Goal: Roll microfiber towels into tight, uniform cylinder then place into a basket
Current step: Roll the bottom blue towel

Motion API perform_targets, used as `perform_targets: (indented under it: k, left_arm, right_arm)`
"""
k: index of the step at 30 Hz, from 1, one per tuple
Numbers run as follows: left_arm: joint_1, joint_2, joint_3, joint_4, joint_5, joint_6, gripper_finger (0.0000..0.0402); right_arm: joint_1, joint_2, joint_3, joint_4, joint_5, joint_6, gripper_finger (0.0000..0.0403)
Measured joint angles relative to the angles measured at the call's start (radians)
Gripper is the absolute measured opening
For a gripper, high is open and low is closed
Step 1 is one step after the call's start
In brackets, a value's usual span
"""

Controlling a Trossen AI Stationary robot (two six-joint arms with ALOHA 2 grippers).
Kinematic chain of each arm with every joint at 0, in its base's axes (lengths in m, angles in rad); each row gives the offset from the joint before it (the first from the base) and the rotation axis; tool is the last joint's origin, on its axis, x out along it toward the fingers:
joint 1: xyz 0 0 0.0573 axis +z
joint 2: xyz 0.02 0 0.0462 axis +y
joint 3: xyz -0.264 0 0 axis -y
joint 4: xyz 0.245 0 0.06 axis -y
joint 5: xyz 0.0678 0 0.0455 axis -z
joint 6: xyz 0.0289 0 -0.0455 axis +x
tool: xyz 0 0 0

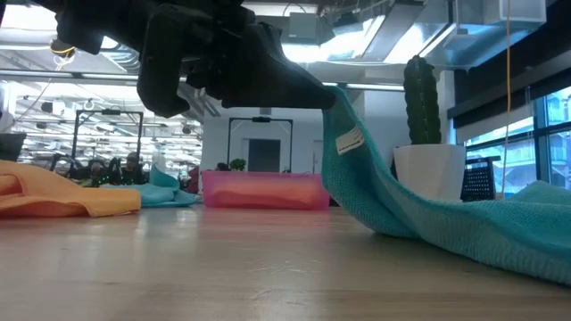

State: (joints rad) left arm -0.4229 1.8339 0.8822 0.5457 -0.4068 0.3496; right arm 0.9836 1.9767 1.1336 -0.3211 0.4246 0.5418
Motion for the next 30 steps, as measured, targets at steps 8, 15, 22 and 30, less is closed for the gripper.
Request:
perform_targets:
  k: [8, 15, 22, 30]
  left_arm:
    - [0.000, 0.000, 0.000, 0.000, 0.000, -0.002, 0.0001]
    - [0.000, 0.000, 0.000, 0.005, 0.000, -0.002, 0.0001]
    - [0.002, -0.033, 0.000, 0.022, -0.102, 0.004, 0.0000]
    - [0.043, -0.188, 0.000, -0.021, -0.116, 0.028, 0.0000]
  right_arm:
    - [-0.002, 0.000, -0.003, -0.009, 0.035, -0.028, 0.0056]
    - [0.012, -0.051, -0.007, -0.003, 0.077, -0.071, 0.0013]
    - [0.037, -0.186, -0.006, -0.127, 0.225, -0.075, 0.0006]
    - [-0.001, -0.410, -0.006, -0.406, 0.483, -0.050, 0.0005]
